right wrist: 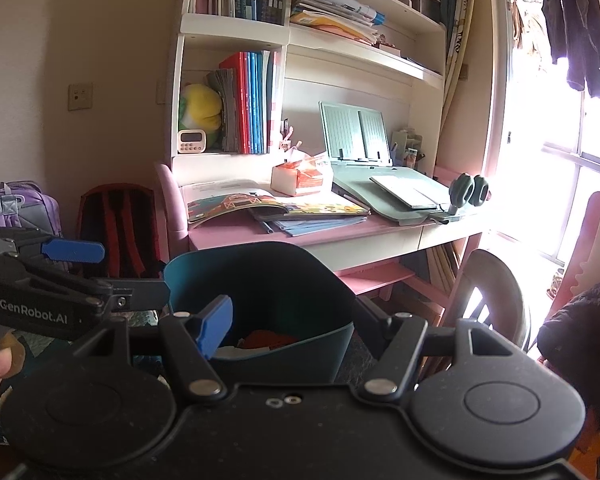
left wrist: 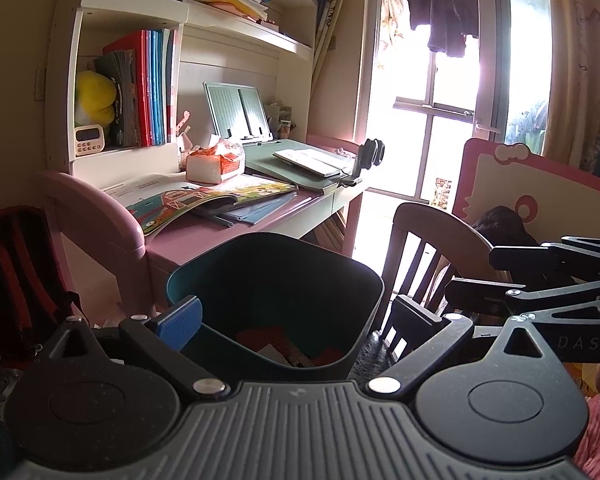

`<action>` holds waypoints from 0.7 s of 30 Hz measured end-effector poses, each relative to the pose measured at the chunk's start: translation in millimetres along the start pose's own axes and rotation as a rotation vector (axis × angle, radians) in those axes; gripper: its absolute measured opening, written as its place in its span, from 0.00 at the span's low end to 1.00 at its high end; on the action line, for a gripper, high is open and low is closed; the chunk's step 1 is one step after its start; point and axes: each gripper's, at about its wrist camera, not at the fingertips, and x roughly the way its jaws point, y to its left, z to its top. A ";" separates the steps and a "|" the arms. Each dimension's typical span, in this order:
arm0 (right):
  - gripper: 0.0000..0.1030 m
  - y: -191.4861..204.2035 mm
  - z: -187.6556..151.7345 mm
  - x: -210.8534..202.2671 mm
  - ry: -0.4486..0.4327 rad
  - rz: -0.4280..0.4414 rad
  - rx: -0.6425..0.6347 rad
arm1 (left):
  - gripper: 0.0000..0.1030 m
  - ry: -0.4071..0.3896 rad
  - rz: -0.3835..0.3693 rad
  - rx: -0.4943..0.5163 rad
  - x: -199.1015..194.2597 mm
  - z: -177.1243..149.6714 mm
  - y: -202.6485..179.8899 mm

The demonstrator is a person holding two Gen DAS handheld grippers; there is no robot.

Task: Collect trash

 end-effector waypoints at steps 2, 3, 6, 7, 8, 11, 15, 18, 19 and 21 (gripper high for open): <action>0.64 0.5 -0.7 -3.3 -0.005 0.003 -0.001 | 0.99 -0.001 0.007 -0.004 -2.3 -1.4 -0.8; 0.64 1.0 -1.0 -5.0 -0.007 0.005 -0.001 | 0.99 0.000 0.010 -0.005 -4.3 -2.6 -1.6; 0.65 1.1 -3.7 -11.4 -0.012 0.015 0.002 | 0.99 -0.002 0.025 -0.005 -11.2 -5.6 -4.8; 0.65 1.3 -4.8 -13.7 -0.015 0.018 0.001 | 0.99 -0.002 0.029 -0.005 -13.7 -6.5 -6.0; 0.65 1.7 -5.5 -15.5 -0.016 0.020 0.001 | 0.99 -0.001 0.032 -0.006 -15.8 -7.4 -7.1; 0.65 1.0 -8.7 -22.2 -0.022 0.033 0.004 | 0.99 0.000 0.033 -0.008 -23.5 -11.7 -11.8; 0.65 0.0 -13.8 -29.6 -0.028 0.052 0.007 | 0.99 -0.021 0.057 0.008 -34.9 -21.3 -22.3; 0.65 1.2 -18.8 -34.1 -0.028 0.070 0.007 | 0.99 -0.027 0.074 0.009 -42.2 -28.2 -27.9; 0.65 1.8 -19.7 -35.6 -0.030 0.071 0.006 | 0.99 -0.030 0.073 0.004 -44.7 -30.0 -28.6; 0.65 2.6 -21.7 -39.0 -0.035 0.081 0.003 | 0.99 -0.043 0.073 -0.004 -50.2 -33.1 -29.4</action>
